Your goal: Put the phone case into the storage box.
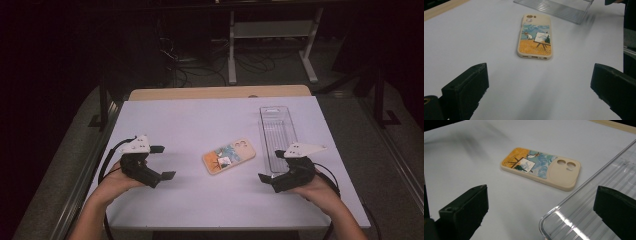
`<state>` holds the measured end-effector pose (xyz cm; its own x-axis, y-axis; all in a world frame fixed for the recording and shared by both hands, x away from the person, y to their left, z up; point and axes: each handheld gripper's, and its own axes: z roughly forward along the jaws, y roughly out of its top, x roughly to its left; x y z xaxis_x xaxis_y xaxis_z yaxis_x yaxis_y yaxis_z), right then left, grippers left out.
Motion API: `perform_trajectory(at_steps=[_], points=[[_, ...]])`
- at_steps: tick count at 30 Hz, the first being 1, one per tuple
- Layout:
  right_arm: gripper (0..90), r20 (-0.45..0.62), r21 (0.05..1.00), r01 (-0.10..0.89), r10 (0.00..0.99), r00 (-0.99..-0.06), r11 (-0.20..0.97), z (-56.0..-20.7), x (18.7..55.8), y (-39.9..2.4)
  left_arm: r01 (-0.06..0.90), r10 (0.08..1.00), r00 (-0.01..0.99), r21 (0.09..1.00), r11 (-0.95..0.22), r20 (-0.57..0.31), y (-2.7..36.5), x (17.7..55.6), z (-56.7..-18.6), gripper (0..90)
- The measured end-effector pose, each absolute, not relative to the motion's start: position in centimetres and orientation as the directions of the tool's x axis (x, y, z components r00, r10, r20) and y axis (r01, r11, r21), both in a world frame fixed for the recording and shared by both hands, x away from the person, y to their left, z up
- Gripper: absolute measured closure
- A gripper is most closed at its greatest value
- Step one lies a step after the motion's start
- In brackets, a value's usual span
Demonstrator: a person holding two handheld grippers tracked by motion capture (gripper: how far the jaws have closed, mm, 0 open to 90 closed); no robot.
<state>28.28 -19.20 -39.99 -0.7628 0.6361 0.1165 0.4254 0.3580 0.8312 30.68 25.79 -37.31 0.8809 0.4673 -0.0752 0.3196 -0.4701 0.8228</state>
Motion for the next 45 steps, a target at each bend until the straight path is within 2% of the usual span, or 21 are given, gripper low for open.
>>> perform_trajectory(at_steps=[9,25,41,45], points=[[0.0,0.121,0.832,0.428,0.638,-0.760,0.352,-40.0,28.3,-19.2,0.333,0.482,0.873,0.817,-0.470,-0.079,25.6,31.1,-37.5,1.3],[0.0,0.123,0.830,0.431,0.636,-0.762,0.355,-40.0,28.4,-19.2,0.353,0.487,0.868,0.809,-0.470,-0.096,24.1,32.3,-37.8,9.2],[0.0,0.121,0.831,0.429,0.638,-0.760,0.354,-40.0,28.4,-19.2,0.350,0.474,0.876,0.798,-0.490,-0.093,21.3,33.6,-38.0,30.7],[0.0,0.121,0.830,0.430,0.638,-0.760,0.354,-40.0,28.4,-19.2,0.346,0.471,0.878,0.799,-0.492,-0.091,20.5,34.3,-37.9,42.2]])
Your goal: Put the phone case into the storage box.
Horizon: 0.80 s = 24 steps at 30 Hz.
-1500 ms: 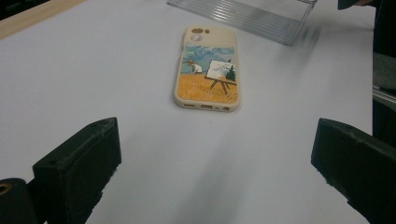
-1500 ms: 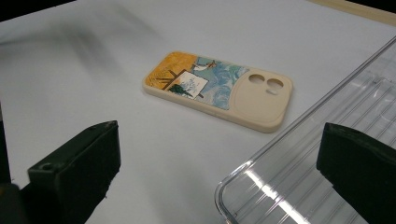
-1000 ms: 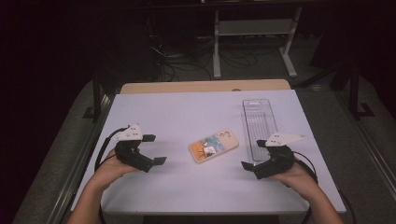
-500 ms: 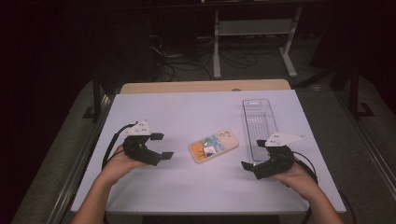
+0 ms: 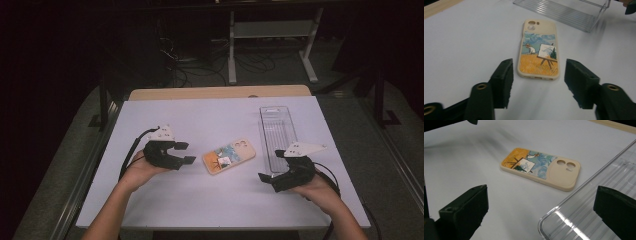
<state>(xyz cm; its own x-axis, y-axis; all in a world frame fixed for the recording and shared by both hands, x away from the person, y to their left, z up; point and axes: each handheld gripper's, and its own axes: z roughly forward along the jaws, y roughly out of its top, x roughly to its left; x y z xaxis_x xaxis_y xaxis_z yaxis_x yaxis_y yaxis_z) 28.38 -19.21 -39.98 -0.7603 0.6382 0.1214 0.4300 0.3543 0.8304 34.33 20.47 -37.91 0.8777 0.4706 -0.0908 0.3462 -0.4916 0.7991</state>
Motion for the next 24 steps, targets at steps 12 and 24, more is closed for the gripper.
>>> perform_trajectory(at_steps=[12,24], points=[[0.0,0.129,0.830,0.435,0.638,-0.759,0.349,-40.0,28.4,-19.3,0.357,0.467,0.881,0.761,-0.542,-0.081,17.8,36.2,-39.2,69.3],[0.0,0.129,0.831,0.434,0.638,-0.759,0.349,-40.0,28.4,-19.3,0.361,0.483,0.875,0.712,-0.602,-0.035,16.0,38.5,-41.9,89.6]])
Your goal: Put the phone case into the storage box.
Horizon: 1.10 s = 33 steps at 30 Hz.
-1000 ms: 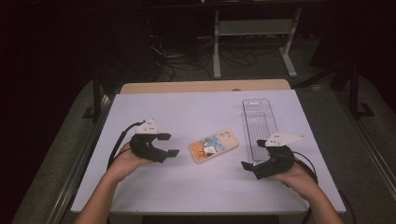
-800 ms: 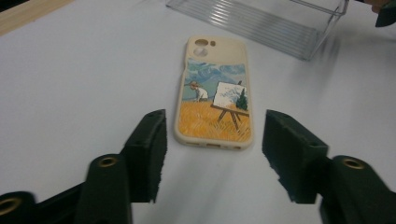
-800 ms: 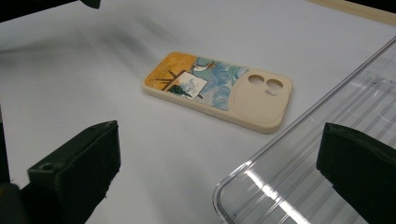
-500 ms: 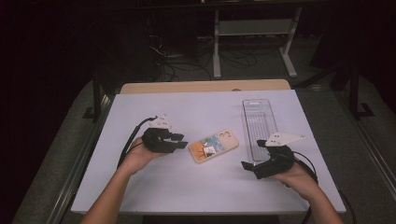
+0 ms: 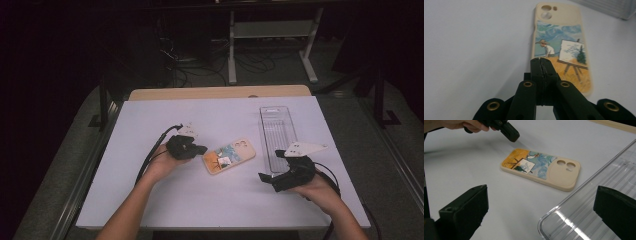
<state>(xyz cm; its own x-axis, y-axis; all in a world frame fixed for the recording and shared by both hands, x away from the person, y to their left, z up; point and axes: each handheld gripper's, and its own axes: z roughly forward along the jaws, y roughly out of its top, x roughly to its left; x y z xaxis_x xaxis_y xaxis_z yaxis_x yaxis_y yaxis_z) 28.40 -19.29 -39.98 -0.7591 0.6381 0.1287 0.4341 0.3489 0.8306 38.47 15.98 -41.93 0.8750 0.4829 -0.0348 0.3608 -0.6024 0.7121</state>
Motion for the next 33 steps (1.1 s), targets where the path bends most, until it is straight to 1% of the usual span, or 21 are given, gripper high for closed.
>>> perform_trajectory(at_steps=[2,4,5,7,10,18,26,27,33], points=[[0.0,0.128,0.831,0.434,0.638,-0.759,0.349,-40.0,28.4,-19.3,0.358,0.484,0.875,0.703,-0.615,-0.022,15.9,38.8,-42.3,89.8],[0.0,0.129,0.830,0.435,0.638,-0.759,0.349,-40.0,28.4,-19.3,0.368,0.501,0.865,0.715,-0.594,-0.029,15.7,39.1,-42.6,89.9],[0.0,0.129,0.830,0.434,0.638,-0.759,0.349,-40.0,28.4,-19.3,0.359,0.493,0.870,0.705,-0.612,-0.016,15.7,39.3,-42.6,89.9],[0.0,0.128,0.830,0.434,0.638,-0.759,0.349,-40.0,28.4,-19.3,0.374,0.512,0.858,0.722,-0.582,-0.032,15.4,39.4,-43.0,89.9],[0.0,0.129,0.830,0.435,0.638,-0.759,0.349,-40.0,28.4,-19.3,0.372,0.513,0.858,0.711,-0.597,-0.019,15.3,39.7,-43.3,89.9],[0.0,0.129,0.830,0.435,0.640,-0.758,0.349,-40.0,28.4,-19.3,0.406,0.530,0.847,0.696,-0.592,-0.043,15.2,40.0,-44.4,89.9],[0.0,0.129,0.830,0.435,0.639,-0.758,0.348,-40.0,28.4,-19.3,0.412,0.526,0.849,0.690,-0.595,-0.053,15.3,40.0,-44.5,89.9],[0.0,0.129,0.830,0.435,0.639,-0.758,0.348,-40.0,28.4,-19.3,0.423,0.528,0.846,0.693,-0.584,-0.071,15.3,39.8,-44.6,89.9],[0.0,0.129,0.830,0.435,0.639,-0.758,0.349,-40.0,28.4,-19.3,0.407,0.501,0.863,0.674,-0.617,-0.063,15.4,39.4,-44.3,89.9]])
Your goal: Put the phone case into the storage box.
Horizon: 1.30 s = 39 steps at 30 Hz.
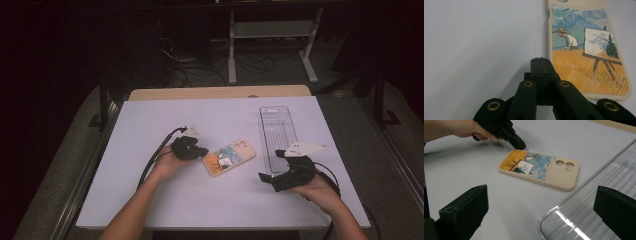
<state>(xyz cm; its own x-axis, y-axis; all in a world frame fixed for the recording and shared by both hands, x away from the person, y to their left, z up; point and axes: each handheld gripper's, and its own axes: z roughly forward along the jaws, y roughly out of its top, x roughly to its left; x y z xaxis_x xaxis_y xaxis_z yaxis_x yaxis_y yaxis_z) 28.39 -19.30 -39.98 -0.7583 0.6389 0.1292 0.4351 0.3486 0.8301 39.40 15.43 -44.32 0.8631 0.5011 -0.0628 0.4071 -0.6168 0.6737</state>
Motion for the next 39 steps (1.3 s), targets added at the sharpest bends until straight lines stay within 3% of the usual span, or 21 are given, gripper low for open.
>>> perform_trajectory(at_steps=[23,30,34,39], points=[[0.0,0.131,0.830,0.437,0.639,-0.758,0.347,-40.0,28.4,-19.3,0.337,0.393,0.918,0.642,-0.689,-0.061,13.7,36.8,-44.0,89.9],[0.0,0.130,0.830,0.436,0.639,-0.758,0.348,-40.0,28.4,-19.3,0.345,0.401,0.914,0.643,-0.684,-0.064,13.8,36.8,-43.9,89.8],[0.0,0.131,0.831,0.435,0.639,-0.758,0.347,-40.0,28.4,-19.3,0.351,0.406,0.911,0.648,-0.675,-0.070,14.5,36.9,-43.1,82.5],[0.0,0.130,0.831,0.435,0.639,-0.758,0.347,-40.0,28.4,-19.3,0.429,0.473,0.871,0.678,-0.597,-0.134,15.9,36.6,-41.9,65.0]])
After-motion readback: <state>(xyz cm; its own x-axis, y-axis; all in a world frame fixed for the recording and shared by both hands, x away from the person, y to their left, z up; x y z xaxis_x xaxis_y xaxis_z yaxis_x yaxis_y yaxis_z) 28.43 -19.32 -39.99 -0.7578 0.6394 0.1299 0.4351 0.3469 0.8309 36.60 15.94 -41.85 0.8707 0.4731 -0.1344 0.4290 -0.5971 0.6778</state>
